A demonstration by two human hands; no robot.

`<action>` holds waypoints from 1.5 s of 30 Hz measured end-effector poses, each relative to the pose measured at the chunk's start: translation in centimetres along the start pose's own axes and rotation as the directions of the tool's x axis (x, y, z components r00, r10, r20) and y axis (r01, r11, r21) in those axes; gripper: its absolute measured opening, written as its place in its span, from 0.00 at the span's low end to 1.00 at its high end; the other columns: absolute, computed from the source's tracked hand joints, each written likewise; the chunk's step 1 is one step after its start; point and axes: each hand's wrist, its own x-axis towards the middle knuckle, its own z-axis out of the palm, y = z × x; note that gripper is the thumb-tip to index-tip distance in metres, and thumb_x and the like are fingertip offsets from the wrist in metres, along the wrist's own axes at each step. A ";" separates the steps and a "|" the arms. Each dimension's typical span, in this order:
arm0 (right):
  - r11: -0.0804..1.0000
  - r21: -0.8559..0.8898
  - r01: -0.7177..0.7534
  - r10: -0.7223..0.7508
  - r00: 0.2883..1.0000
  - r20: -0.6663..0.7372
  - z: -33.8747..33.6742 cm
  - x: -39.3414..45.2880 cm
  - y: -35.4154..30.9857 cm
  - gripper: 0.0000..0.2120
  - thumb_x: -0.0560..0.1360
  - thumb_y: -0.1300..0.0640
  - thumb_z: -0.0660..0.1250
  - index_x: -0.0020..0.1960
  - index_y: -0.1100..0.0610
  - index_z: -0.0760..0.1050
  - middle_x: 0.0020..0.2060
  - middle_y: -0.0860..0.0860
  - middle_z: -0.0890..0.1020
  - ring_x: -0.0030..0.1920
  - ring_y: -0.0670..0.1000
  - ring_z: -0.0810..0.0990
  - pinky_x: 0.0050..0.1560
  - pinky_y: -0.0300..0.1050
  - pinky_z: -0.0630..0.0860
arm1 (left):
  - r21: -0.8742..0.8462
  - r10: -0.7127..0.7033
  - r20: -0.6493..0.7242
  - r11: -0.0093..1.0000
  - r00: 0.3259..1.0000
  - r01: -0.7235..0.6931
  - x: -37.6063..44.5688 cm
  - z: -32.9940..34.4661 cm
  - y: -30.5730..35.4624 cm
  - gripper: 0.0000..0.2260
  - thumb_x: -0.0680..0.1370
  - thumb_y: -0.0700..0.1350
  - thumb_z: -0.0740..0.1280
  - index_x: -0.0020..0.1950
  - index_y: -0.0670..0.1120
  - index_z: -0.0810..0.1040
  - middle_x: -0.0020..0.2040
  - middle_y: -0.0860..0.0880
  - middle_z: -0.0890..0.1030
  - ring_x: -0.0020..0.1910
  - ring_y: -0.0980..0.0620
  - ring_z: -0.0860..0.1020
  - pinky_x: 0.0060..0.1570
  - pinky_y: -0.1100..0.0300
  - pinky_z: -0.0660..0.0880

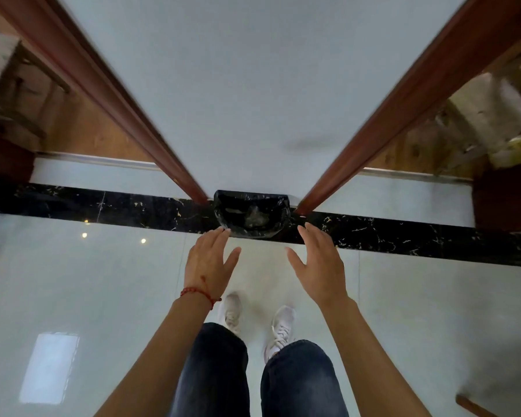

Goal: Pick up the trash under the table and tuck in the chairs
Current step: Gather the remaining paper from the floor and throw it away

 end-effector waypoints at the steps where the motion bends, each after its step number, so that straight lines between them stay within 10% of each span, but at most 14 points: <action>1: 1.000 -0.015 0.004 -0.004 1.000 -0.013 -1.1 -0.8 -0.1 0.23 0.74 0.50 0.65 0.65 0.61 0.70 0.65 0.58 0.74 0.66 0.57 0.71 0.61 0.52 0.72 | 0.007 0.017 -0.015 1.000 1.000 -0.017 -0.8 -0.5 0.7 0.24 0.75 0.54 0.57 0.64 0.40 0.72 0.64 0.39 0.75 0.64 0.40 0.71 0.63 0.47 0.67; 21: 0.912 0.105 -0.396 0.410 0.878 -0.246 -10.2 -13.5 -4.3 0.26 0.77 0.47 0.60 0.71 0.56 0.62 0.71 0.54 0.66 0.72 0.52 0.63 0.68 0.46 0.64 | 0.117 0.493 0.217 0.844 0.843 -0.523 -5.4 -8.4 8.9 0.28 0.76 0.59 0.53 0.69 0.43 0.66 0.70 0.43 0.69 0.70 0.43 0.64 0.70 0.49 0.59; 34: 0.609 0.370 -0.702 0.790 0.492 -0.367 -8.7 -27.5 -7.0 0.26 0.77 0.46 0.59 0.71 0.56 0.61 0.72 0.53 0.65 0.72 0.52 0.61 0.71 0.46 0.60 | 0.133 0.732 0.525 0.433 0.434 -0.892 -12.0 -5.3 13.7 0.40 0.67 0.64 0.36 0.71 0.45 0.61 0.73 0.45 0.64 0.73 0.46 0.58 0.71 0.51 0.55; 45: 0.310 0.565 -0.765 0.917 0.083 -0.391 -8.2 -44.2 -6.9 0.26 0.77 0.46 0.58 0.72 0.55 0.61 0.72 0.52 0.64 0.73 0.51 0.60 0.70 0.47 0.59 | 0.009 0.746 0.663 0.067 0.056 -0.998 -25.7 0.9 19.2 0.24 0.80 0.55 0.50 0.73 0.47 0.55 0.75 0.48 0.56 0.75 0.49 0.51 0.72 0.54 0.49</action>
